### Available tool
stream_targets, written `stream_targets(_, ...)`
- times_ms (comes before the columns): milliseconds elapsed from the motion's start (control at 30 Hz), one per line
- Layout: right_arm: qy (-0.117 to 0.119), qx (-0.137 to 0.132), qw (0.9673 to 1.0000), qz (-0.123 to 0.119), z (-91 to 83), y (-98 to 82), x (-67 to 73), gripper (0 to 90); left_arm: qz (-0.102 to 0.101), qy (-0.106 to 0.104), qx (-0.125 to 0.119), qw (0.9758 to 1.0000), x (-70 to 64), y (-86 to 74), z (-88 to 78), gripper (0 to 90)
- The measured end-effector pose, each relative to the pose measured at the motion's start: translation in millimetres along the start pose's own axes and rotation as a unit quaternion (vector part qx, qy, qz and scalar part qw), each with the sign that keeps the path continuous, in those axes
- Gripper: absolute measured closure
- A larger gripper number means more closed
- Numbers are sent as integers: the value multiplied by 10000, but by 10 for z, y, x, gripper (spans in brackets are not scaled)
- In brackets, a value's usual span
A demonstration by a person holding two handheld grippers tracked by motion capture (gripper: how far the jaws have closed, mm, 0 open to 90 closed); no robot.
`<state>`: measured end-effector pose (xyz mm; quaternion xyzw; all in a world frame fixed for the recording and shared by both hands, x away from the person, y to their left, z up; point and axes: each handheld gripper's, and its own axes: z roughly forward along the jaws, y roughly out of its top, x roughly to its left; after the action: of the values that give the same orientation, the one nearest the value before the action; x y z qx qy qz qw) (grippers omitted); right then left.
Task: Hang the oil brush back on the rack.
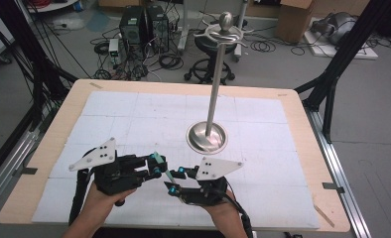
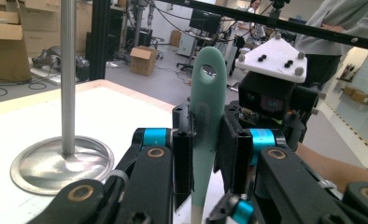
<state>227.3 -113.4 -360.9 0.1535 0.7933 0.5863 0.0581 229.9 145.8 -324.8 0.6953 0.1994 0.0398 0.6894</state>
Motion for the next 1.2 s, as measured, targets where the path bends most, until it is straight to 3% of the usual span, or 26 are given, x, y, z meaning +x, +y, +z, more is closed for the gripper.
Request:
stream_targets(67, 33, -45, 9999, -90, -4, 3, 8, 798, -57, -81, -27, 9999, -6, 11, 0, 769)
stream_targets(167, 199, -50, 9997, -103, -16, 5, 3, 810, -36, -208, -11, 9998, -19, 14, -3, 768)
stream_targets(267, 449, -86, 9989, -35, -31, -6, -11, 815, -85, -494, -34, 9987, 3, 23, -21, 752)
stream_targets(367, 776, -200, 9968, 32, -42, -22, -37, 816, -223, -777, -161, 9966, 37, 46, -45, 596)
stream_targets(467, 1101, -284, 9934, 124, -28, -44, -66, 816, -199, -1027, -266, 9942, 53, 61, -63, 516)
stream_targets(600, 1644, -399, 9853, 220, 23, -65, -114, 816, -162, -1402, -334, 9894, 72, 91, -88, 532)
stream_targets(767, 2020, -434, 9781, 239, 73, -62, -130, 815, -17, -1669, -206, 9858, 60, 117, -65, 578)
stream_targets(967, 2231, -447, 9735, 229, 85, -62, -125, 815, 115, -1693, -162, 9854, 58, 126, -54, 749)
stream_targets(1067, 2293, -394, 9723, 234, 83, -65, -115, 815, 131, -1701, -140, 9852, 48, 123, -51, 755)
stream_targets(1100, 2277, -388, 9727, 225, 81, -65, -114, 815, 142, -1668, -144, 9858, 46, 124, -54, 755)
stream_targets(1167, 2082, -423, 9768, 275, 61, -66, -106, 794, 155, -1452, -167, 9891, 43, 135, -67, 757)
stream_targets(1200, 2021, -460, 9777, 341, 51, -65, -108, 714, 156, -1310, -164, 9911, 40, 139, -74, 757)
